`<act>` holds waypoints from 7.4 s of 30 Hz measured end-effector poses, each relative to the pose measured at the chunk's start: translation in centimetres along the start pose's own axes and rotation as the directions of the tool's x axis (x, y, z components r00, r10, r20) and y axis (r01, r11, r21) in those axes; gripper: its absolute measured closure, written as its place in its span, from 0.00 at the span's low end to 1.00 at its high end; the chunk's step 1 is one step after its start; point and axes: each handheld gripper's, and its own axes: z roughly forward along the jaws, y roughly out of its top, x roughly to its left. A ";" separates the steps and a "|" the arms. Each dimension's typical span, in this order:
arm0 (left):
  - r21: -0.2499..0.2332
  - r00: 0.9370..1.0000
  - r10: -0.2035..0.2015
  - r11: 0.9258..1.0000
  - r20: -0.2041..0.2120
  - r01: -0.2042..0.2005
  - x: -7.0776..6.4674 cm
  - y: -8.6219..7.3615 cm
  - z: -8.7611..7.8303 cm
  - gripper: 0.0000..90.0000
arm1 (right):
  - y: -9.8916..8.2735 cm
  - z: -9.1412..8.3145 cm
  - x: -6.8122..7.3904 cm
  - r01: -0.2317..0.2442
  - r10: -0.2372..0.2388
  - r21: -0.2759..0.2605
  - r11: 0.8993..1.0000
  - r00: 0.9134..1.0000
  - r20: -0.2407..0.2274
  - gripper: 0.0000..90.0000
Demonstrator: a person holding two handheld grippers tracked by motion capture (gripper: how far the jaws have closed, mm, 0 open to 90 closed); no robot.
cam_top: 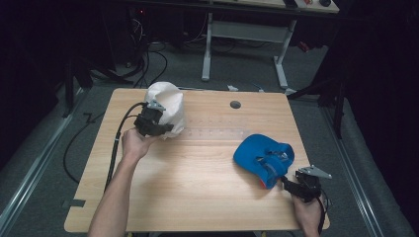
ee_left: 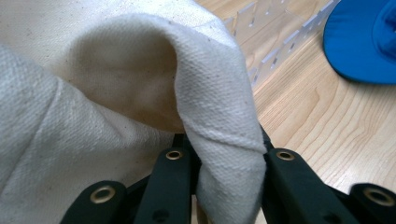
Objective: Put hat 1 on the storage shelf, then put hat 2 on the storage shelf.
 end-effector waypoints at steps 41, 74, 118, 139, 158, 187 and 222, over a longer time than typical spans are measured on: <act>-0.084 0.988 -0.147 0.986 -0.047 0.143 0.1 -2.2 -1.0 0.37 | 0.0 0.0 0.0 0.000 0.000 0.000 1.000 1.000 -0.001 0.41; -0.158 0.945 -0.309 0.944 -0.105 0.291 -5.2 -15.2 -0.3 0.34 | 0.1 0.0 -0.1 -0.005 0.005 0.002 1.000 1.000 -0.012 0.41; -0.094 0.938 -0.217 0.976 -0.272 0.198 -7.1 -16.3 1.8 0.31 | 10.9 2.2 -1.4 -0.005 -0.017 -0.124 0.992 0.984 -0.176 0.30; -0.096 0.938 -0.222 0.974 -0.268 0.203 -7.1 -16.3 1.8 0.31 | 10.8 5.7 0.2 0.081 -0.059 0.053 0.995 0.945 -0.321 0.43; -0.097 0.937 -0.224 0.974 -0.268 0.205 -7.1 -16.3 1.8 0.31 | 11.0 5.8 2.2 0.112 -0.094 0.024 0.993 0.918 -0.386 0.37; -0.096 0.936 -0.221 0.975 -0.273 0.203 -7.1 -16.3 1.8 0.31 | 9.6 7.3 3.5 0.271 -0.161 0.098 0.958 0.783 -0.601 0.93; -0.129 0.988 0.089 0.986 -0.127 -0.106 -14.1 -10.5 3.2 0.19 | 14.8 2.4 6.9 0.069 -0.004 0.066 0.995 0.727 -0.686 0.96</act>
